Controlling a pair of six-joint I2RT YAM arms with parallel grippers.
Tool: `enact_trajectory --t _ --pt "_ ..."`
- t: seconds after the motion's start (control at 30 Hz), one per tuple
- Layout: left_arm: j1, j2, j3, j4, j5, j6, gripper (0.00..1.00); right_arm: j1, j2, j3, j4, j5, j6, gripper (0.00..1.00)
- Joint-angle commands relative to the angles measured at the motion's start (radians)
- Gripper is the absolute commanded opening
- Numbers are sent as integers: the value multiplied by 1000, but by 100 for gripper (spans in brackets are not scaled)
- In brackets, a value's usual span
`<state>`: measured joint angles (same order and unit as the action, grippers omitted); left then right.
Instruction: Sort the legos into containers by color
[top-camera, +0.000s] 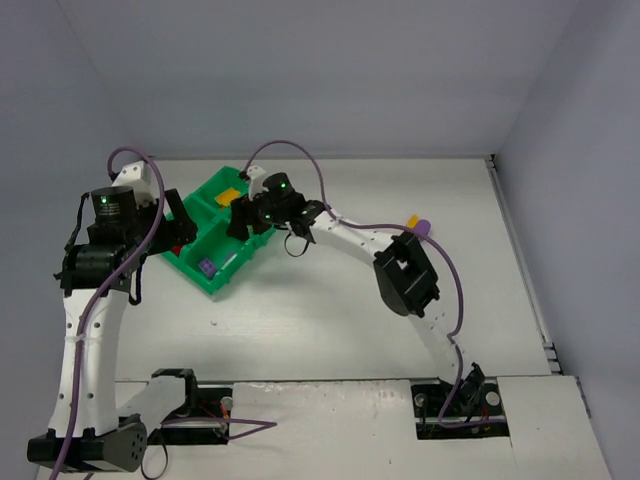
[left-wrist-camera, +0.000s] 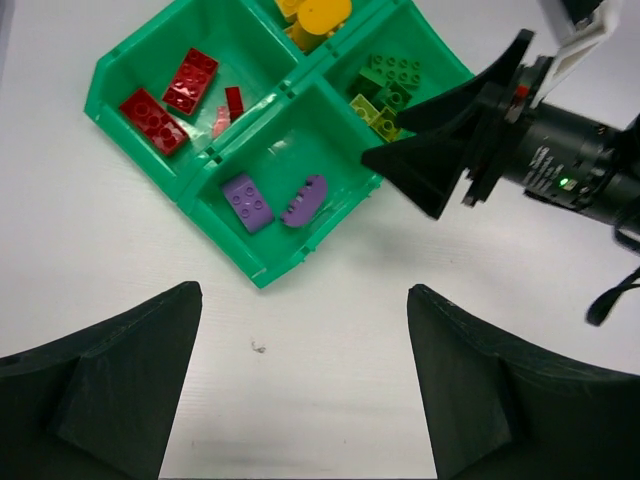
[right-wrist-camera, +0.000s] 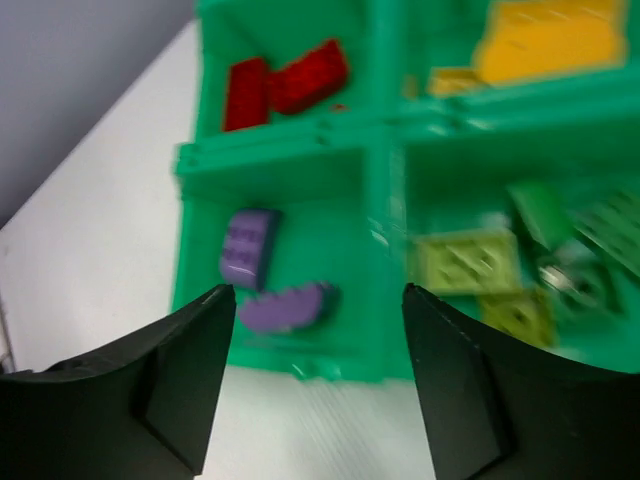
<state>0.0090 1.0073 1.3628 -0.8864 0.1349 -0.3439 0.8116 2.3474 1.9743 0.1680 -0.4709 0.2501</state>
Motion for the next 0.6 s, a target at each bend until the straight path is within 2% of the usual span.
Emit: enact_trajectory --t 0.0,0.17,0.23,0.37,0.57 --pt "-32 1 16 50 46 5 77 -95 -229 -118 68 182 43 63" --pt "-60 5 4 66 74 2 77 -311 -450 -376 24 426 130 56" --pt "-67 8 -7 72 80 2 77 -395 -531 -472 -16 553 159 58" --pt "-96 20 -22 86 86 -9 77 -523 -603 -566 -154 691 208 64" --pt "-141 47 -25 118 85 -27 77 -692 -625 -632 -266 686 323 69"
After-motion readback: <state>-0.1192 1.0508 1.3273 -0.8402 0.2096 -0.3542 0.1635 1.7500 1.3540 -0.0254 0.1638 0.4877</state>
